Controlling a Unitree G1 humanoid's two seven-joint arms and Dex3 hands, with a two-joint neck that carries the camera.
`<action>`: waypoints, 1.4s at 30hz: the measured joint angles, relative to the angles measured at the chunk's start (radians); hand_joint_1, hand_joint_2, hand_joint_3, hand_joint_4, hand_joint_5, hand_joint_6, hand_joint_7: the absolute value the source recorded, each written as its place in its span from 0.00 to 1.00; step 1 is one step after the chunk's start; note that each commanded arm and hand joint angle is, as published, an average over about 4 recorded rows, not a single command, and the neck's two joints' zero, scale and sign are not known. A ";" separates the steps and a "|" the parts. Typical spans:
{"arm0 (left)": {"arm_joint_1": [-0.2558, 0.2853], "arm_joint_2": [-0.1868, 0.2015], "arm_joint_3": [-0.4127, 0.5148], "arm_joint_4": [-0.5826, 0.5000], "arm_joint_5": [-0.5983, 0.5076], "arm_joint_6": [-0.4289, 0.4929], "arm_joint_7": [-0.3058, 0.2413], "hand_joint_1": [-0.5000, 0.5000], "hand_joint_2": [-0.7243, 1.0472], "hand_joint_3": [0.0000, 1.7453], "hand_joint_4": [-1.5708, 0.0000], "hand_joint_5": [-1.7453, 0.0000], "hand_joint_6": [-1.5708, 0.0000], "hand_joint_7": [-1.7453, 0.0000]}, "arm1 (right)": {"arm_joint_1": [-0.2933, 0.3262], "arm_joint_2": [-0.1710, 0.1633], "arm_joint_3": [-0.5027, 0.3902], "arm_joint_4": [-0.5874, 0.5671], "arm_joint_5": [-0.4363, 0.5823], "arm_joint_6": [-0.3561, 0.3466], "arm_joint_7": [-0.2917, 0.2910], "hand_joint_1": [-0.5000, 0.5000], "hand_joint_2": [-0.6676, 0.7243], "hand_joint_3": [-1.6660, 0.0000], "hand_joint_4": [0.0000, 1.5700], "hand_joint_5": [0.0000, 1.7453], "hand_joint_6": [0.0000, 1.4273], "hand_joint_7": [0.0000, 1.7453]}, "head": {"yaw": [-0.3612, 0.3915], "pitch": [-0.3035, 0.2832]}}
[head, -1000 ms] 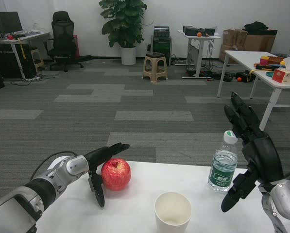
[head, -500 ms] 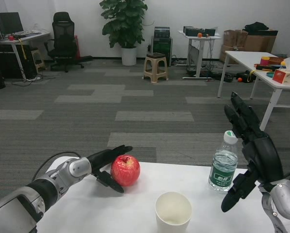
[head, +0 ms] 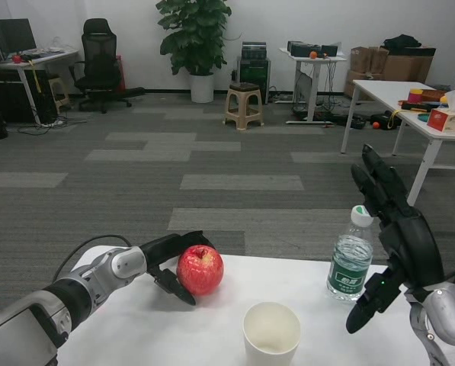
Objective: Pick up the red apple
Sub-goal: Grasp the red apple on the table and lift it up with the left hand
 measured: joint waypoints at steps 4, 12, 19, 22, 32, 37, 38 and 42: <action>0.021 0.000 0.022 0.007 -0.051 -0.040 0.006 0.07 1.00 0.00 0.67 0.35 0.16 0.10 | 0.004 0.001 0.000 0.000 0.001 -0.001 -0.004 0.12 1.00 1.00 0.00 0.00 0.00 0.00 | 0.001 0.003; 0.074 -0.003 0.027 0.033 -0.335 -0.133 0.004 0.07 1.00 0.01 0.54 0.29 0.13 0.08 | 0.007 0.002 0.002 0.001 0.002 -0.003 -0.004 0.12 1.00 1.00 0.00 0.00 0.00 0.00 | 0.006 0.011; 0.133 -0.008 0.094 0.006 -0.415 -0.191 -0.015 0.07 1.00 0.01 0.52 0.22 0.13 0.08 | 0.009 0.002 0.002 0.001 0.002 -0.005 -0.005 0.17 1.00 1.00 0.00 0.00 0.00 0.00 | 0.011 0.016; 0.166 -0.010 0.138 -0.047 -0.415 -0.216 -0.029 0.07 1.00 0.05 0.52 0.18 0.13 0.08 | 0.012 0.003 0.002 0.001 0.002 -0.006 -0.005 0.17 1.00 1.00 0.00 0.00 0.00 0.00 | 0.013 0.018; 0.244 0.003 0.243 -0.328 -0.416 -0.239 -0.098 0.07 1.00 0.05 0.48 0.04 0.15 0.05 | 0.020 0.003 0.013 0.001 0.003 -0.010 -0.006 0.17 1.00 1.00 0.00 0.00 0.00 0.00 | 0.012 0.024; 0.302 0.018 0.331 -0.511 -0.399 -0.199 -0.107 0.07 1.00 0.05 0.48 0.00 0.15 0.04 | 0.021 0.003 0.021 -0.004 0.003 -0.011 -0.007 0.17 1.00 1.00 0.00 0.00 0.00 0.00 | 0.004 0.035; 0.313 0.022 0.354 -0.546 -0.393 -0.188 -0.108 0.07 1.00 0.05 0.47 0.00 0.15 0.04 | 0.021 0.003 0.022 -0.005 0.003 -0.011 -0.007 0.17 1.00 1.00 0.00 0.00 0.00 0.00 | 0.004 0.038; 0.351 0.031 0.414 -0.653 -0.380 -0.143 -0.108 0.08 1.00 0.05 0.45 0.00 0.15 0.04 | 0.022 0.003 0.022 -0.010 0.003 -0.011 -0.009 0.17 1.00 1.00 0.00 0.00 0.00 0.00 | 0.005 0.045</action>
